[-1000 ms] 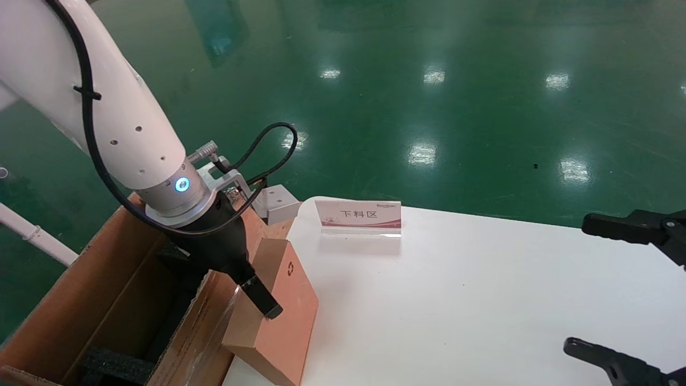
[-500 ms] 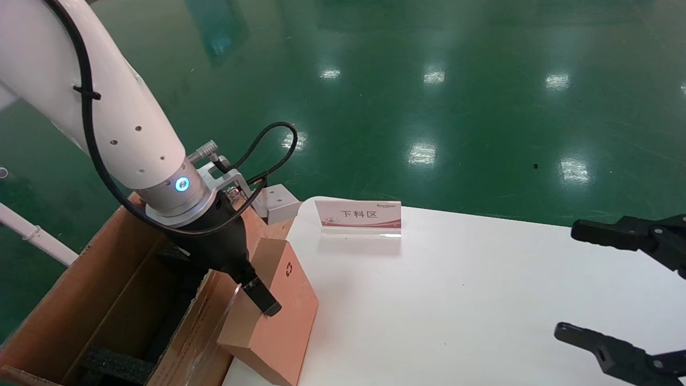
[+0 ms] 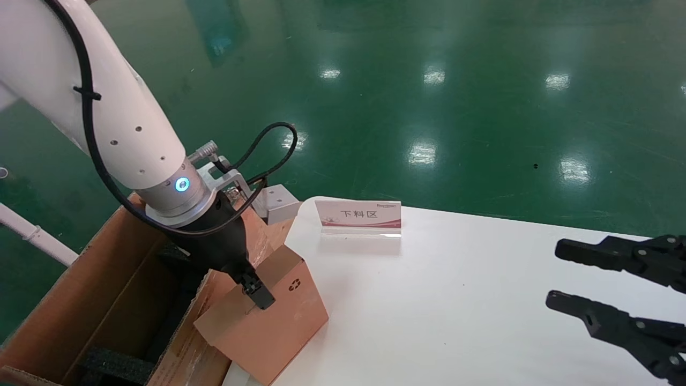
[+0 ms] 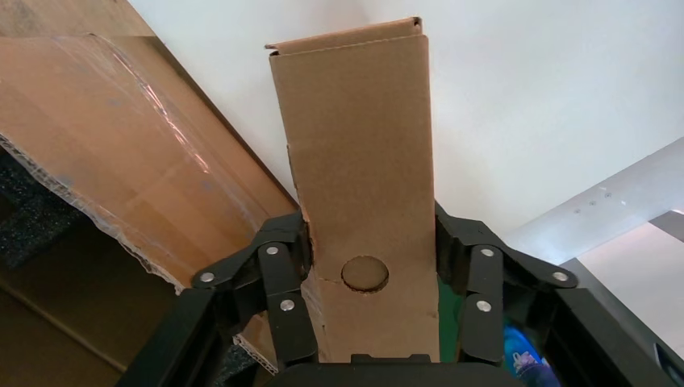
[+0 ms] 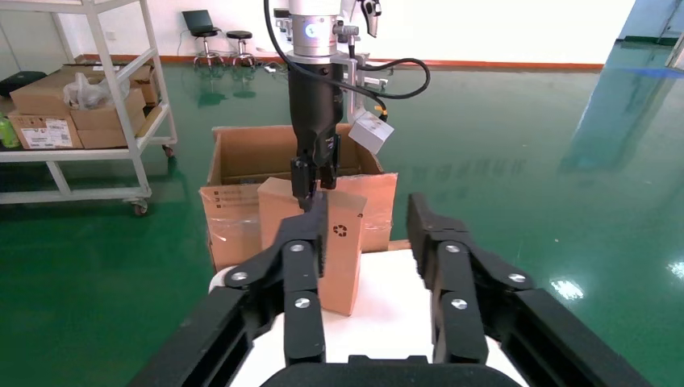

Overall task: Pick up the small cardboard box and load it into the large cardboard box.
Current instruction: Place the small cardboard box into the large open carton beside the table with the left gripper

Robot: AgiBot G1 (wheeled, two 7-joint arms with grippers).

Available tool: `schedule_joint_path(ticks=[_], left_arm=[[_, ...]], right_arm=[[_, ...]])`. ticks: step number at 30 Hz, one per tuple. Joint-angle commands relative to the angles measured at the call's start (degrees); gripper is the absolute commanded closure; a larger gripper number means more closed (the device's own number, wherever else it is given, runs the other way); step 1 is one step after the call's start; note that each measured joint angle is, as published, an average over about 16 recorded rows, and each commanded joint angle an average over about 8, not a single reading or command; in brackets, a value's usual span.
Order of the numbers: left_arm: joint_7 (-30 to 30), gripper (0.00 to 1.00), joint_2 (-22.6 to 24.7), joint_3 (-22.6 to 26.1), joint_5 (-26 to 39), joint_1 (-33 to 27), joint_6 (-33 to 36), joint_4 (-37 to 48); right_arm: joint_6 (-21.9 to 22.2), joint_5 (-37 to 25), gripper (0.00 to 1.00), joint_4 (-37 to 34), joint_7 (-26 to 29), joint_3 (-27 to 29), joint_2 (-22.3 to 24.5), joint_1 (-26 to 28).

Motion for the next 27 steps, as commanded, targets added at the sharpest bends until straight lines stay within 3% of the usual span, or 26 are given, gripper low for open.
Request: schedule_joint_path(ticks=[1,10,18,27], left_arm=[[0.0,1.0,0.0,0.0,0.0,0.0,0.0,-0.1],[1.5,1.0,0.8,-0.4,1.9,-2.7,-0.6,1.5],[4.7,1.0,2.1,-3.2,5.3,-11.4,-1.2,5.6],[10.8,1.0,5.5,-5.5,7.6,-21.3,0.5,17.6]], right_arm=[[0.0,0.0,1.0,0.0,0.0,0.0,0.0,0.0],[0.0,0.0,1.0,0.0,0.0,0.0,0.0,0.0],[0.0,0.0,1.0,-0.1,0.0,-0.1,0.0,0.0],[0.0,0.0,1.0,-0.1,-0.1,-0.1,0.0,0.0]])
